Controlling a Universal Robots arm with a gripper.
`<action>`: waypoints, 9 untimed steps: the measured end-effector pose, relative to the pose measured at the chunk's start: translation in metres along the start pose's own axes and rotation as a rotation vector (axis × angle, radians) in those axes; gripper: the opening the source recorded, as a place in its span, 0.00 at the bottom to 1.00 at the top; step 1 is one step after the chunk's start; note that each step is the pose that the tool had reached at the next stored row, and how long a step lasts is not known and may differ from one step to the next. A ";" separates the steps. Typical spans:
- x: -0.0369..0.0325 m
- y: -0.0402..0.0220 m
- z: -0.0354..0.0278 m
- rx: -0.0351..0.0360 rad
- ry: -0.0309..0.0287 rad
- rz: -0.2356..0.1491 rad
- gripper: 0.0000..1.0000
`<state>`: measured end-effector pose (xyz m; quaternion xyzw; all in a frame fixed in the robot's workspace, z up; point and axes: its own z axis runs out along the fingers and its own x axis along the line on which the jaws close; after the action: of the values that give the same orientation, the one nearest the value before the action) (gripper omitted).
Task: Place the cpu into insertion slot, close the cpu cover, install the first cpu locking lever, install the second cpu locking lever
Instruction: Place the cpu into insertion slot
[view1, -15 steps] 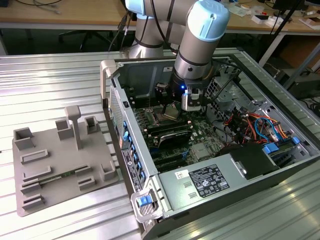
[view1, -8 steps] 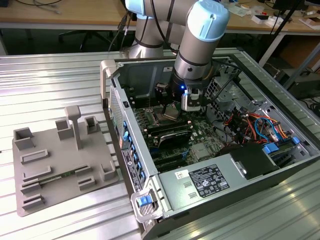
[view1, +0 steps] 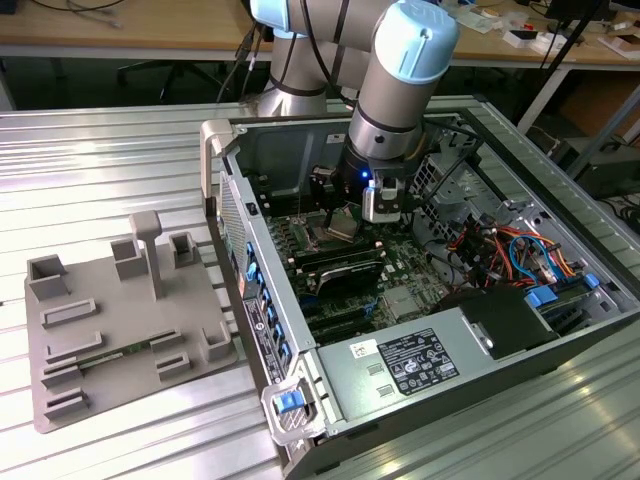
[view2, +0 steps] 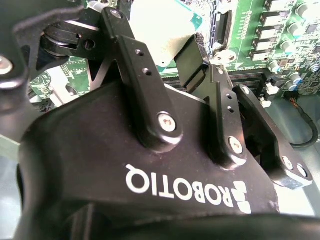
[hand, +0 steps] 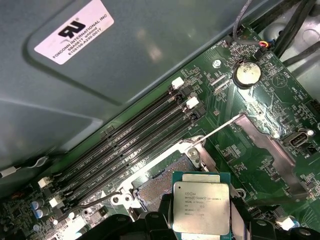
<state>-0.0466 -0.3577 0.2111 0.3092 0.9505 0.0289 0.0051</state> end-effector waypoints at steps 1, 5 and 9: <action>0.0000 0.0000 0.0000 0.0001 -0.0001 0.001 0.55; 0.0000 0.0000 0.0003 0.0001 -0.0003 0.005 0.55; 0.0000 0.0000 0.0006 0.0000 -0.0005 0.009 0.55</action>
<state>-0.0466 -0.3577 0.2105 0.3134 0.9492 0.0289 0.0052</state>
